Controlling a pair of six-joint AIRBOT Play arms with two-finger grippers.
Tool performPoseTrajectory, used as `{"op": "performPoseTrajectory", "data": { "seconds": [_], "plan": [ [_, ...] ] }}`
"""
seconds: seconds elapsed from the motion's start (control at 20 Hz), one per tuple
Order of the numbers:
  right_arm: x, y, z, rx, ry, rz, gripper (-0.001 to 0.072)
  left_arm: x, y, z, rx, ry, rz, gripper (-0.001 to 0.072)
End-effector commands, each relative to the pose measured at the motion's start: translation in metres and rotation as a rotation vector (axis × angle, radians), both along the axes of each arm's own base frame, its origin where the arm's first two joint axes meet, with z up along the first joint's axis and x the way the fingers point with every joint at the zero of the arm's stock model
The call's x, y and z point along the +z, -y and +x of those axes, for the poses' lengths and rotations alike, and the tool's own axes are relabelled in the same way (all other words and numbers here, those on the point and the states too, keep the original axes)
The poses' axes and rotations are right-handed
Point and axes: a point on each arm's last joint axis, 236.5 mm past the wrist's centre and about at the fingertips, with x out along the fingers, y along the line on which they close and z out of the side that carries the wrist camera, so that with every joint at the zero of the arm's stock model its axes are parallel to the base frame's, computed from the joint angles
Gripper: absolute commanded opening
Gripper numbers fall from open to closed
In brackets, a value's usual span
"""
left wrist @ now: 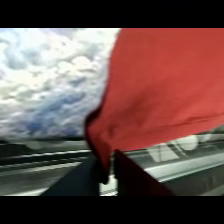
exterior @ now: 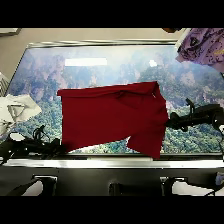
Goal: Fold the clothes and pants, and hang the long-sleeved shirts on hangers.
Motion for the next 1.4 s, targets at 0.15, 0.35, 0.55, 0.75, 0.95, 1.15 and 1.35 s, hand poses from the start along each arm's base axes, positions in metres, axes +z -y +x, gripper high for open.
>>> {"op": "performPoseTrajectory", "data": {
  "seconds": [0.15, 0.35, 0.55, 0.75, 0.95, 1.15, 1.35],
  "plan": [
    [0.003, -0.003, -0.001, 0.002, -0.004, 0.014, 0.0029, 0.001, 0.001, 0.006, 0.007, 0.018, 0.001, 0.0017],
    [0.035, -0.022, 0.029, 0.019, 0.156, 0.021, 0.0028, 0.027, -0.006, 0.056, 0.059, 0.153, 0.007, 0.0014],
    [0.124, -0.05, 0.107, 0.106, 0.459, -0.147, 0.0028, 0.13, -0.044, 0.166, 0.119, 0.473, 0.12, 0.0014],
    [0.293, -0.064, 0.153, 0.156, 0.838, -0.333, 0.0028, 0.327, -0.101, 0.238, 0.181, 0.901, 0.382, 0.0013],
    [0.478, -0.057, 0.094, 0.07, 1.186, -0.482, 0.0027, 0.509, -0.12, 0.208, 0.255, 1.252, 0.592, 0.0014],
    [0.582, -0.052, -0.03, -0.035, 1.432, -0.576, 0.0027, 0.584, -0.105, 0.13, 0.288, 1.402, 0.664, 0.0014],
    [0.622, -0.042, -0.127, -0.193, 1.536, -0.58, 0.0027, 0.593, -0.113, 0.058, 0.353, 1.379, 0.789, 0.0015]
  ]
}}
